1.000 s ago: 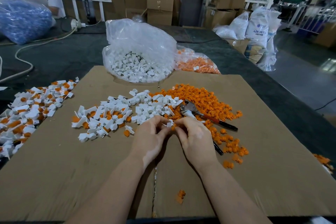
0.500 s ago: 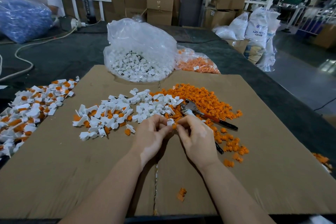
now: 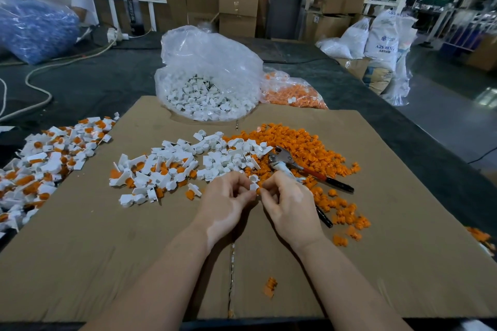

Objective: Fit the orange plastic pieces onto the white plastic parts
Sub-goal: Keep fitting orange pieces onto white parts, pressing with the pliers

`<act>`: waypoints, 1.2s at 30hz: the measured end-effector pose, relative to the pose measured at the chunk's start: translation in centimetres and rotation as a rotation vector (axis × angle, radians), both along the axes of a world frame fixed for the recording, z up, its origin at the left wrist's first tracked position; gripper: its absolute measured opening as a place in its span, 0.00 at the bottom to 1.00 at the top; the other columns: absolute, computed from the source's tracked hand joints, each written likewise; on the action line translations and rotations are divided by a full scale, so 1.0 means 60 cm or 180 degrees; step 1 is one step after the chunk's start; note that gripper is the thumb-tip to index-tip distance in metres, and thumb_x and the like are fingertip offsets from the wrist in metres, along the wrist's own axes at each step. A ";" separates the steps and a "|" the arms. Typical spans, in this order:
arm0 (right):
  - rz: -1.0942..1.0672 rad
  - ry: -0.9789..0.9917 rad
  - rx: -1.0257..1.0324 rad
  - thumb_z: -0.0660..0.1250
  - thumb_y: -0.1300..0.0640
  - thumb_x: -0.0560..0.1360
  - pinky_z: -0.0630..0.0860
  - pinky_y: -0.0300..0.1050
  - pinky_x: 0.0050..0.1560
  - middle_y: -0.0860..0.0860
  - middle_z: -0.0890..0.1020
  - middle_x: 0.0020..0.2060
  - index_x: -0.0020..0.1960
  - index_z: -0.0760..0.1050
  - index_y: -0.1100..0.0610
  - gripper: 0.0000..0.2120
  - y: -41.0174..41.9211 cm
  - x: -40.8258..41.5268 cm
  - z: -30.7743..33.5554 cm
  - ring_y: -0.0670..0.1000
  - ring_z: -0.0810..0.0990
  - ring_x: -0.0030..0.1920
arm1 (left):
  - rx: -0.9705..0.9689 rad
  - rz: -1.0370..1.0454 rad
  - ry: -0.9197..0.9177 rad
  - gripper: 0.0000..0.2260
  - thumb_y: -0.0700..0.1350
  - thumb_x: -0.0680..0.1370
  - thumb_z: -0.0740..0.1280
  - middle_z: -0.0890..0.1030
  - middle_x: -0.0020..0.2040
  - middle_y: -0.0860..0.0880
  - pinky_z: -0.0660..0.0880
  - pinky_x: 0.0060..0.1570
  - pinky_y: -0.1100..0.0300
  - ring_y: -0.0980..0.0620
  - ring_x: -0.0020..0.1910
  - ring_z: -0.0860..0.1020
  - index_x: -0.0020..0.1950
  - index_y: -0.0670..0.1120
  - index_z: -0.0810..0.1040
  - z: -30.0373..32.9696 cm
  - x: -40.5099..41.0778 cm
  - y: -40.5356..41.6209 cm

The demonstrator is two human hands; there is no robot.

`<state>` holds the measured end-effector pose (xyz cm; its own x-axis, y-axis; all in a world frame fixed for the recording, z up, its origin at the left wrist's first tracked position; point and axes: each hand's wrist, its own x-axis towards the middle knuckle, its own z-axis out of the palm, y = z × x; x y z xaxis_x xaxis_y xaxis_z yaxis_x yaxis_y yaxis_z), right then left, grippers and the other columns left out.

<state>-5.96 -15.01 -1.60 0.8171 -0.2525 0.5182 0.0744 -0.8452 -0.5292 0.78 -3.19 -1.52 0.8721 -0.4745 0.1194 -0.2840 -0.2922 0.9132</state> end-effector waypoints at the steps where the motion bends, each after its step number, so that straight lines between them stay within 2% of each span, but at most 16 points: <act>1: 0.0008 0.0026 0.0030 0.69 0.65 0.71 0.63 0.27 0.34 0.45 0.73 0.32 0.40 0.75 0.60 0.03 0.000 0.000 -0.001 0.40 0.68 0.32 | 0.0022 -0.0012 -0.0023 0.01 0.39 0.74 0.69 0.77 0.34 0.47 0.66 0.30 0.71 0.55 0.32 0.72 0.42 0.42 0.77 0.000 0.000 0.000; 8: 0.0008 0.0033 -0.0017 0.68 0.64 0.72 0.64 0.29 0.34 0.48 0.76 0.33 0.41 0.75 0.61 0.02 0.000 -0.001 -0.002 0.45 0.71 0.33 | -0.0015 -0.0029 0.0008 0.02 0.38 0.74 0.68 0.76 0.33 0.49 0.66 0.30 0.72 0.58 0.31 0.72 0.42 0.44 0.77 0.005 -0.006 0.001; 13: 0.0052 -0.0141 -0.0216 0.69 0.66 0.72 0.71 0.41 0.35 0.54 0.79 0.34 0.41 0.75 0.63 0.03 0.003 -0.002 -0.001 0.51 0.75 0.34 | -0.0205 -0.0067 0.0240 0.04 0.36 0.74 0.68 0.77 0.32 0.47 0.67 0.29 0.74 0.62 0.27 0.72 0.41 0.43 0.77 0.008 -0.007 0.002; 21: 0.0078 -0.0151 -0.0199 0.68 0.66 0.72 0.70 0.43 0.35 0.55 0.79 0.34 0.41 0.75 0.64 0.03 0.001 -0.002 -0.002 0.53 0.76 0.35 | -0.0018 -0.0047 0.0006 0.07 0.38 0.74 0.68 0.76 0.32 0.50 0.67 0.31 0.71 0.57 0.31 0.72 0.39 0.47 0.75 0.003 -0.007 -0.001; 25: 0.0093 -0.0171 -0.0221 0.68 0.67 0.72 0.72 0.45 0.34 0.55 0.78 0.34 0.41 0.74 0.64 0.03 0.003 -0.003 0.001 0.53 0.76 0.35 | -0.0158 -0.0084 0.0189 0.04 0.37 0.74 0.68 0.76 0.33 0.47 0.69 0.31 0.70 0.56 0.31 0.73 0.41 0.44 0.76 0.005 -0.007 0.001; 29: 0.0165 -0.0241 -0.0346 0.68 0.68 0.71 0.73 0.47 0.33 0.56 0.77 0.33 0.39 0.74 0.65 0.04 0.007 -0.004 0.004 0.54 0.76 0.33 | -0.0335 -0.0150 0.0445 0.04 0.34 0.74 0.68 0.77 0.35 0.42 0.74 0.38 0.64 0.52 0.34 0.76 0.41 0.42 0.76 0.008 -0.005 0.002; 34: 0.0065 -0.0089 -0.0229 0.68 0.65 0.73 0.75 0.47 0.40 0.54 0.80 0.36 0.42 0.77 0.63 0.02 0.002 -0.001 -0.001 0.53 0.78 0.39 | -0.0034 0.0078 0.0145 0.04 0.39 0.74 0.68 0.81 0.37 0.43 0.71 0.39 0.59 0.49 0.37 0.77 0.41 0.46 0.76 0.002 -0.004 -0.001; 36: 0.0062 -0.0100 -0.0208 0.68 0.64 0.73 0.75 0.44 0.41 0.53 0.81 0.37 0.43 0.77 0.62 0.01 0.002 0.000 -0.002 0.51 0.78 0.40 | 0.0043 0.0150 0.0038 0.05 0.41 0.75 0.68 0.81 0.37 0.46 0.70 0.38 0.62 0.51 0.36 0.77 0.40 0.48 0.75 -0.002 -0.002 -0.003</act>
